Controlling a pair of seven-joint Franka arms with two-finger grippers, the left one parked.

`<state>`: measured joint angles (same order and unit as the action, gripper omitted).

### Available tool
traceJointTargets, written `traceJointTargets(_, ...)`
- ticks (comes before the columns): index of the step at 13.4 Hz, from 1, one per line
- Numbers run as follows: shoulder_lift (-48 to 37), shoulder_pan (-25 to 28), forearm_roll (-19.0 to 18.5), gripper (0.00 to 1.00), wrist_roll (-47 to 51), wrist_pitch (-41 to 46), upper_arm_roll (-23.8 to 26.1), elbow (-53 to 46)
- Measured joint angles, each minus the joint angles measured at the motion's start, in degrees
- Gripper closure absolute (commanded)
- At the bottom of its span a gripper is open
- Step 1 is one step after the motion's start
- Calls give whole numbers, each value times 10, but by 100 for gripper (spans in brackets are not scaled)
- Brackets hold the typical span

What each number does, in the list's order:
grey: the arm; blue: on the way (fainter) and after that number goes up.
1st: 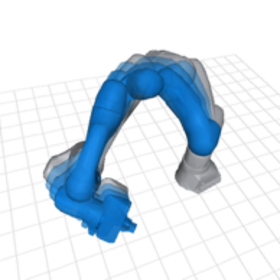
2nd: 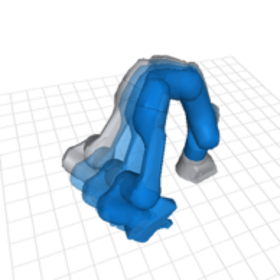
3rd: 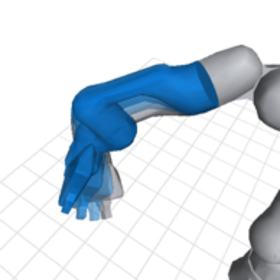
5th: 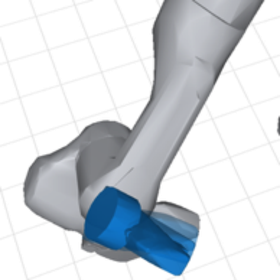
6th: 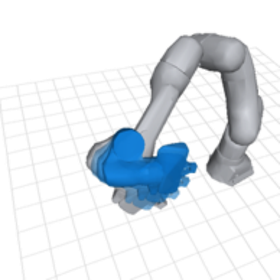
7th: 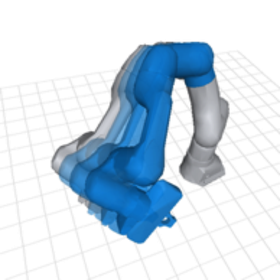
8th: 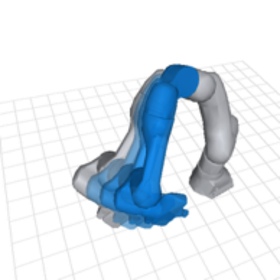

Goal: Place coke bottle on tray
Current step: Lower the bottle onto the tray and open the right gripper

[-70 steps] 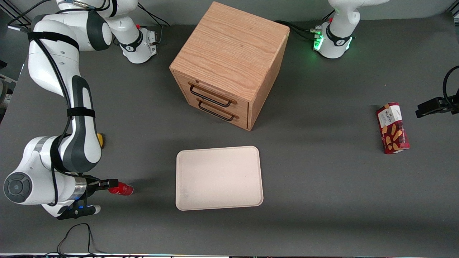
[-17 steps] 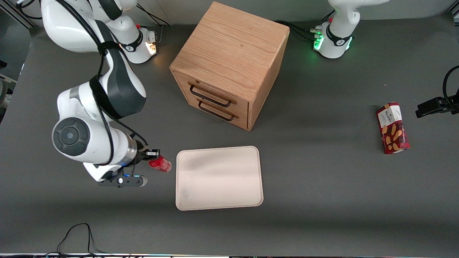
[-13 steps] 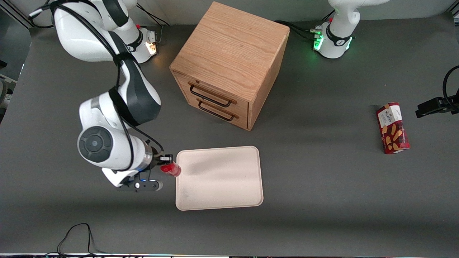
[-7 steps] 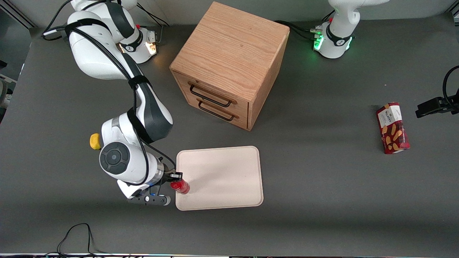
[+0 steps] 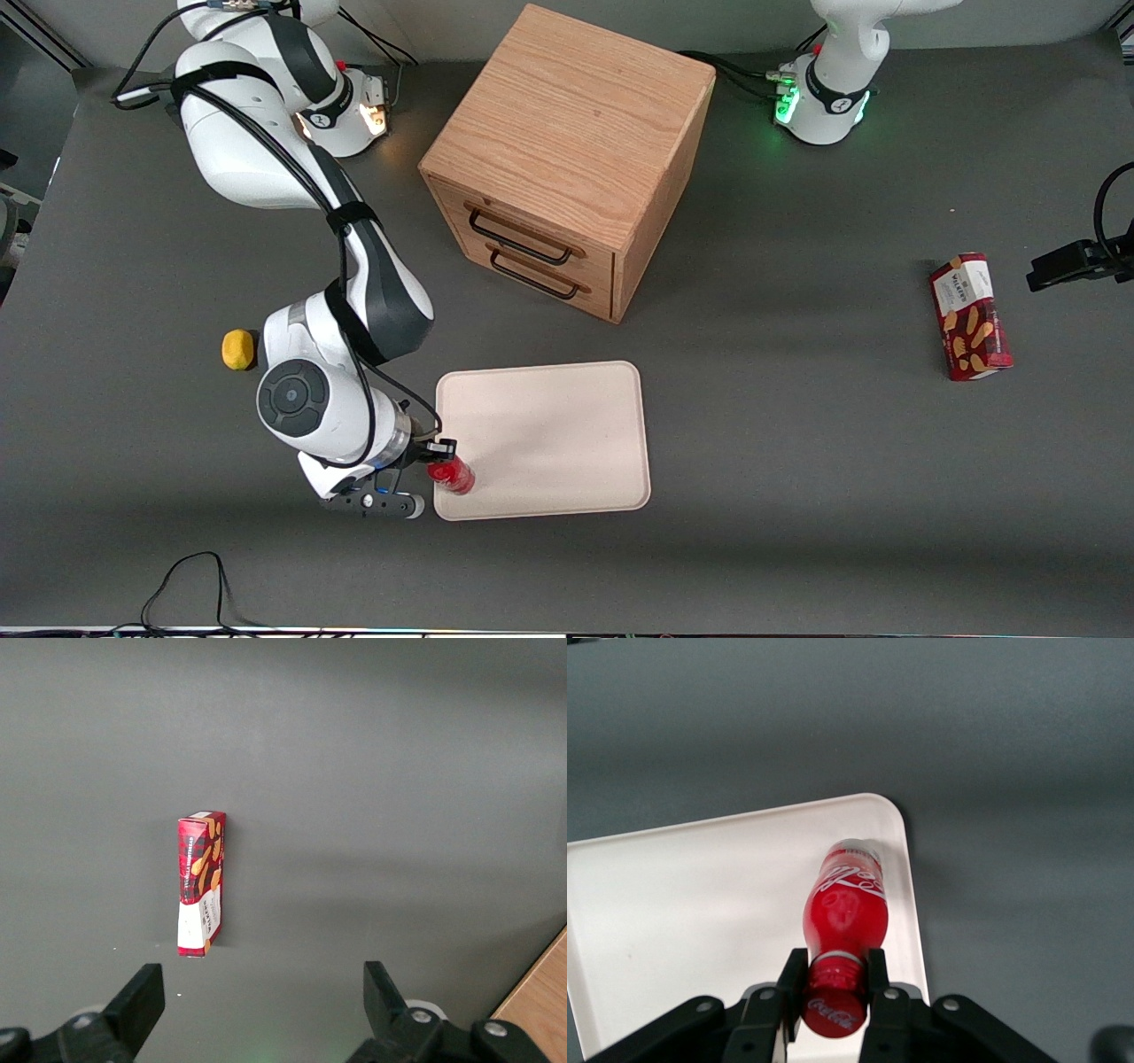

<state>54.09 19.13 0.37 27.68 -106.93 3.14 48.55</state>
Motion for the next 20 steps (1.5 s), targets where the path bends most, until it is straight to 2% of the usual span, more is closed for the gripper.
traceJointTargets(5,11,0,0,100,2,-23,0,0)
traceJointTargets(6,13,0,0,72,2,-23,0,0)
traceJointTargets(7,14,0,0,31,5,-23,0,0)
traceJointTargets(8,14,0,0,2,11,-24,0,0)
traceJointTargets(20,15,0,0,0,20,-36,0,-2)
